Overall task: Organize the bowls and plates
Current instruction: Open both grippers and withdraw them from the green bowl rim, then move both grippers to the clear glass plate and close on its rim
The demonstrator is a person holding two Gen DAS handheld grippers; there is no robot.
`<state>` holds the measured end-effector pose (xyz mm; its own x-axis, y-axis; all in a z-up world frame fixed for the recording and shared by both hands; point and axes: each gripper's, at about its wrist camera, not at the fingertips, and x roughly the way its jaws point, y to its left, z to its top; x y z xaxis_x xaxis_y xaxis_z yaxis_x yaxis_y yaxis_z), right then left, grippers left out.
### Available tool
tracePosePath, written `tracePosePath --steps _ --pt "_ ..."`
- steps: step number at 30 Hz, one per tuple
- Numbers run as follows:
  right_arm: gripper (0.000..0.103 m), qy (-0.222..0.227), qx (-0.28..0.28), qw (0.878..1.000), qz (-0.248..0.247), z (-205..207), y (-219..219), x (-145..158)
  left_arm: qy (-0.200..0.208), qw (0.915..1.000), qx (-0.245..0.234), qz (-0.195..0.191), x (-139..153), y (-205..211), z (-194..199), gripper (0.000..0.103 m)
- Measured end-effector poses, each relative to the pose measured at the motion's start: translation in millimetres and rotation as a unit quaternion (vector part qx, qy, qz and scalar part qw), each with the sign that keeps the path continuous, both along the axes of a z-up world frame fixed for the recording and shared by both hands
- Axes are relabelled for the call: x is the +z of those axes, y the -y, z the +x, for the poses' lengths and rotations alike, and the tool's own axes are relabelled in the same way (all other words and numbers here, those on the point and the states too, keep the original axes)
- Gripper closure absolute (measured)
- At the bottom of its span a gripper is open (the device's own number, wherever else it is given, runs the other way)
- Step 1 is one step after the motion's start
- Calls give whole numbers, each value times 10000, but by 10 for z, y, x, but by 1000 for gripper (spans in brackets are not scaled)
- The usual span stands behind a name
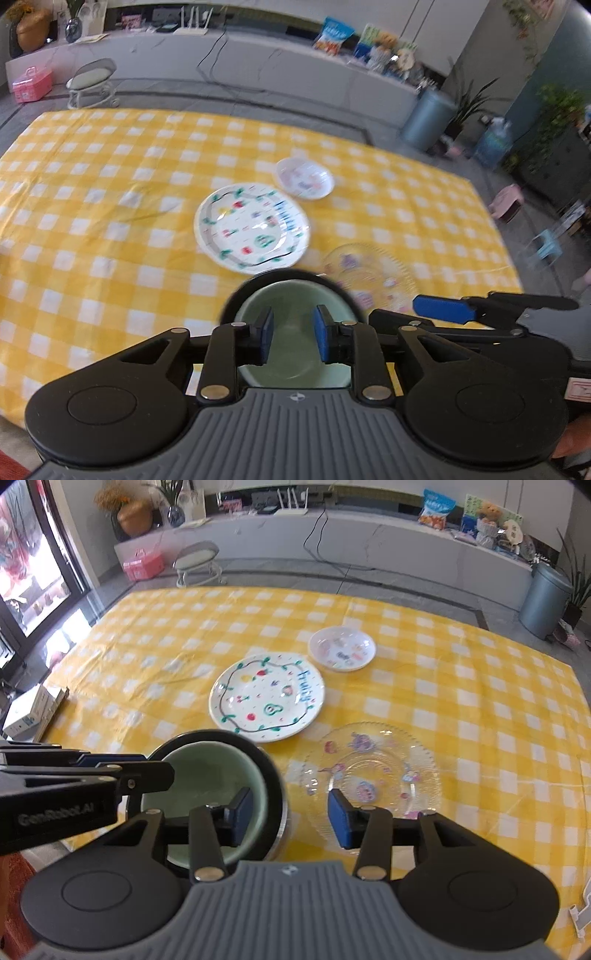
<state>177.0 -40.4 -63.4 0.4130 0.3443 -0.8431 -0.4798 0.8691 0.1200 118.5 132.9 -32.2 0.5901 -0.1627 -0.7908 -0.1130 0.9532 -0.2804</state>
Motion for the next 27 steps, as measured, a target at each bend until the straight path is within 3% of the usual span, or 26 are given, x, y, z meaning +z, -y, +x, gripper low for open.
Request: tracePosePath --steps 6,12,19,27 --pt "57 250 -436 9980 378 -21 474 95 402 9990 -124 -164 89 256 -36 71" --pt "54 316 -1147 9892 854 35 1042 -6 512 9971 -319 -465 20 517 -20 69" --pt "53 607 -1563 9795 1117 41 1453 -270 453 9960 -731 -221 -112 819 126 61" --pt "52 130 -1499 9765 1540 242 1584 -555 177 9950 -981 10 -239 956 503 60"
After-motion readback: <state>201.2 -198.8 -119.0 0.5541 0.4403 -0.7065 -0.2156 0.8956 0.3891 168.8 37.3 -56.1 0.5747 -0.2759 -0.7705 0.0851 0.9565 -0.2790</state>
